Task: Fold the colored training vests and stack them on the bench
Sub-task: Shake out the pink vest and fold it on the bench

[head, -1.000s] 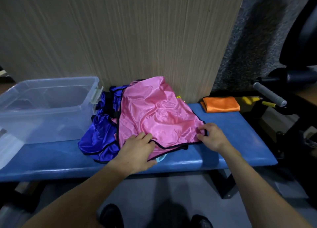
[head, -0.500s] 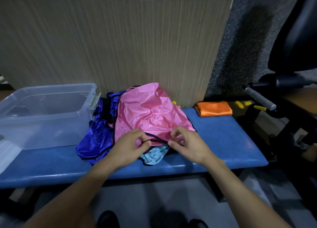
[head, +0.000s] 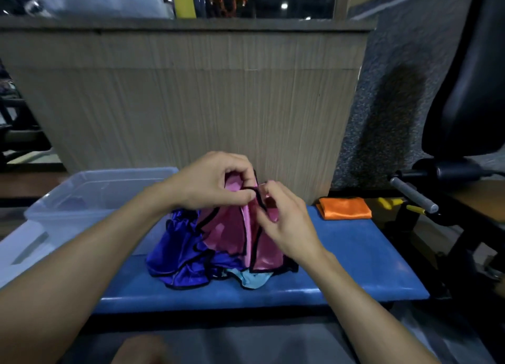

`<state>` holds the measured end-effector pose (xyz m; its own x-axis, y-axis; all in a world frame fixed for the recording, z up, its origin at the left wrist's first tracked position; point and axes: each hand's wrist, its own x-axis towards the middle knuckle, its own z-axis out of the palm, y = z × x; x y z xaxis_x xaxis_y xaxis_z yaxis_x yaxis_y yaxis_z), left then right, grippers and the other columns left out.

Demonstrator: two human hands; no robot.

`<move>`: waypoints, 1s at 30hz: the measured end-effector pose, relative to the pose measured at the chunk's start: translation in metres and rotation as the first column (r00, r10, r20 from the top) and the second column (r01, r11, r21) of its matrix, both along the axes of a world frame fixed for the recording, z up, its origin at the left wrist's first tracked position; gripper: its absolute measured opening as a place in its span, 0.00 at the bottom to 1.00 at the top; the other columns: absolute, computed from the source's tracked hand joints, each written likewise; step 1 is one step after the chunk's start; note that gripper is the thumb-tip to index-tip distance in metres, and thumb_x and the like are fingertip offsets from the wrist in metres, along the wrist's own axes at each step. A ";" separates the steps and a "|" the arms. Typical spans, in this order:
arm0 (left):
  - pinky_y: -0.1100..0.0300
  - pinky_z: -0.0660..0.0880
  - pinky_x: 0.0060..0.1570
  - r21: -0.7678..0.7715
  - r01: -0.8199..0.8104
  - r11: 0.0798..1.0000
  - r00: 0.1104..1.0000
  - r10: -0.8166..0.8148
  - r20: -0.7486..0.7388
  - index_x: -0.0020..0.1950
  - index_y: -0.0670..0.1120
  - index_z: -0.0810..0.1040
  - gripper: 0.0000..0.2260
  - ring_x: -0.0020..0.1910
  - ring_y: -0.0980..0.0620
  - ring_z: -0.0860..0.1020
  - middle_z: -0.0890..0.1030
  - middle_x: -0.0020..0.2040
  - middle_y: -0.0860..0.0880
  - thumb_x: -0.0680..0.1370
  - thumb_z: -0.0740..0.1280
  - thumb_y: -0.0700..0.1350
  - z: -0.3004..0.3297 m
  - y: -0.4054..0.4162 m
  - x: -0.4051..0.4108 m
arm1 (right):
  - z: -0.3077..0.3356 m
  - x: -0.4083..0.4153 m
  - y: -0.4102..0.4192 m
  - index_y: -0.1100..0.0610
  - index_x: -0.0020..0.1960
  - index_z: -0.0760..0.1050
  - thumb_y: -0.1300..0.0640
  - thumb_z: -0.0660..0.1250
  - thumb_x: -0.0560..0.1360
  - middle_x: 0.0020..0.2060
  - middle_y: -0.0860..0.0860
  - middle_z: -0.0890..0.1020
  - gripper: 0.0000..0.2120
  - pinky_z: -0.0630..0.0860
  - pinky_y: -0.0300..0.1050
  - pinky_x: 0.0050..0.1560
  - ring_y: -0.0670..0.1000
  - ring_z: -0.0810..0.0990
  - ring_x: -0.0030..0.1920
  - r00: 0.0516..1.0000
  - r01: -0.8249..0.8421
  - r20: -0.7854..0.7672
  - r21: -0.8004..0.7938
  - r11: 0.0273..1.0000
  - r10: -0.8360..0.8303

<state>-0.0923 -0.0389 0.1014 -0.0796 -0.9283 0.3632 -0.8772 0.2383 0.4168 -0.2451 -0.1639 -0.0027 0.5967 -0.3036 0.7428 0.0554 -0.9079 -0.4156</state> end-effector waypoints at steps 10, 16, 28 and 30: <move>0.68 0.70 0.41 -0.094 -0.125 0.988 0.950 0.146 0.277 0.40 0.52 0.81 0.04 0.40 0.59 0.78 0.79 0.40 0.58 0.69 0.74 0.45 0.039 0.020 0.016 | 0.097 -0.020 -0.020 0.60 0.55 0.83 0.70 0.64 0.71 0.47 0.53 0.84 0.17 0.65 0.23 0.56 0.49 0.80 0.50 0.991 0.044 -0.110 -0.269 0.962 -0.076; 0.73 0.66 0.37 -0.219 -0.220 0.950 0.951 0.260 0.171 0.36 0.49 0.80 0.04 0.36 0.59 0.76 0.78 0.34 0.55 0.68 0.73 0.47 0.027 0.018 0.017 | 0.186 -0.027 -0.011 0.63 0.59 0.81 0.71 0.64 0.71 0.51 0.56 0.84 0.18 0.68 0.33 0.56 0.52 0.80 0.52 0.990 0.087 -0.049 -0.513 0.854 -0.131; 0.68 0.64 0.32 -0.370 -0.347 0.862 0.863 0.139 -0.485 0.33 0.50 0.73 0.10 0.29 0.64 0.66 0.71 0.27 0.58 0.75 0.64 0.40 0.086 0.051 0.045 | 0.189 -0.046 -0.051 0.58 0.57 0.84 0.65 0.73 0.74 0.49 0.51 0.85 0.12 0.74 0.39 0.53 0.50 0.83 0.50 0.968 0.152 -0.118 -0.417 0.896 -0.220; 0.61 0.56 0.30 -0.390 -0.335 0.858 0.808 0.049 -0.587 0.31 0.51 0.71 0.10 0.29 0.59 0.61 0.65 0.28 0.57 0.72 0.64 0.44 0.112 0.056 0.038 | 0.174 -0.044 -0.054 0.59 0.52 0.85 0.64 0.75 0.74 0.44 0.49 0.86 0.08 0.73 0.34 0.47 0.44 0.82 0.45 0.969 0.101 -0.178 -0.334 0.937 -0.169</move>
<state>-0.0539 0.0175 0.2134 0.4225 -0.6144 0.6664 -0.5869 0.3748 0.7177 -0.2889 -0.2177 0.1718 0.7136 -0.1577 0.6826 -0.1312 -0.9872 -0.0910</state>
